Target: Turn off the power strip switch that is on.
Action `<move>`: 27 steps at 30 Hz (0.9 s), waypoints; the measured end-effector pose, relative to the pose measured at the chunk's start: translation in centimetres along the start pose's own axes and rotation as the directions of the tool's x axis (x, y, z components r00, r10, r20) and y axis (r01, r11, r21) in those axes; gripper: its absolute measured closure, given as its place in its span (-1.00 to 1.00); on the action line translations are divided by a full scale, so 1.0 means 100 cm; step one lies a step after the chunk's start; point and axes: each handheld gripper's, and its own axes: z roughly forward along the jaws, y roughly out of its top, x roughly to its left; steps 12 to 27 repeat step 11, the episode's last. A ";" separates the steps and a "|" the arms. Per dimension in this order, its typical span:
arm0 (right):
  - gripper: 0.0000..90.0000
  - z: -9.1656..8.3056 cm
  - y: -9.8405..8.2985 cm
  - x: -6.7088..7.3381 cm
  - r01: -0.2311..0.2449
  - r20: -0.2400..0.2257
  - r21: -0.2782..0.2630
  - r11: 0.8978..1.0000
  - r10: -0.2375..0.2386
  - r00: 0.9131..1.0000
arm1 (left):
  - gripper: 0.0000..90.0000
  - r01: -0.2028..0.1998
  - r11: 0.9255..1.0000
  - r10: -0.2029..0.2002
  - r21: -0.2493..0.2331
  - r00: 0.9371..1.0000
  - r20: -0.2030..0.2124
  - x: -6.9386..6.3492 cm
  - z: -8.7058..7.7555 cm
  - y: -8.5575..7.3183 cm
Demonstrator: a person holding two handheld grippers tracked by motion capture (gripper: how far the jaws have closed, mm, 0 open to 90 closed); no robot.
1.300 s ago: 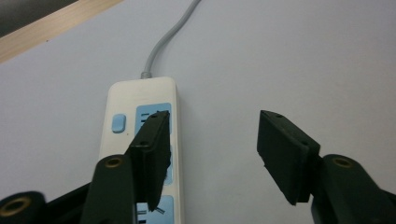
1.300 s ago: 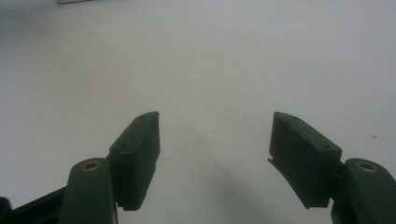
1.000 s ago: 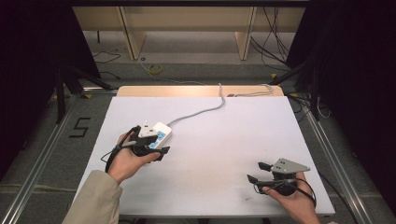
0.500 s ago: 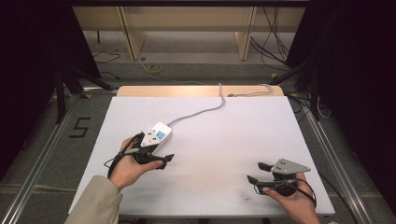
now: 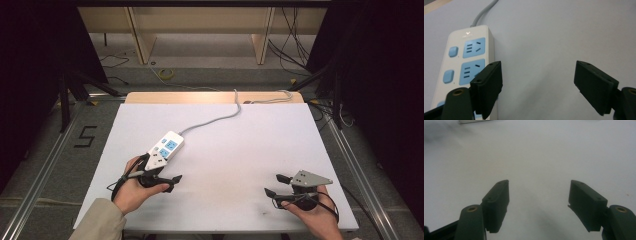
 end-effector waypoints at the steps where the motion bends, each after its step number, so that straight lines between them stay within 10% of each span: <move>1: -0.25 0.000 0.000 0.000 0.000 0.000 0.000 1.000 0.000 1.000 | -0.50 0.000 1.000 0.000 0.000 1.000 0.000 0.000 0.000 0.000; 27: -0.25 0.001 0.000 0.000 0.000 0.003 -0.001 1.000 0.000 1.000 | -0.55 0.014 1.000 -0.014 -0.020 1.000 -0.019 -0.004 -0.004 -0.012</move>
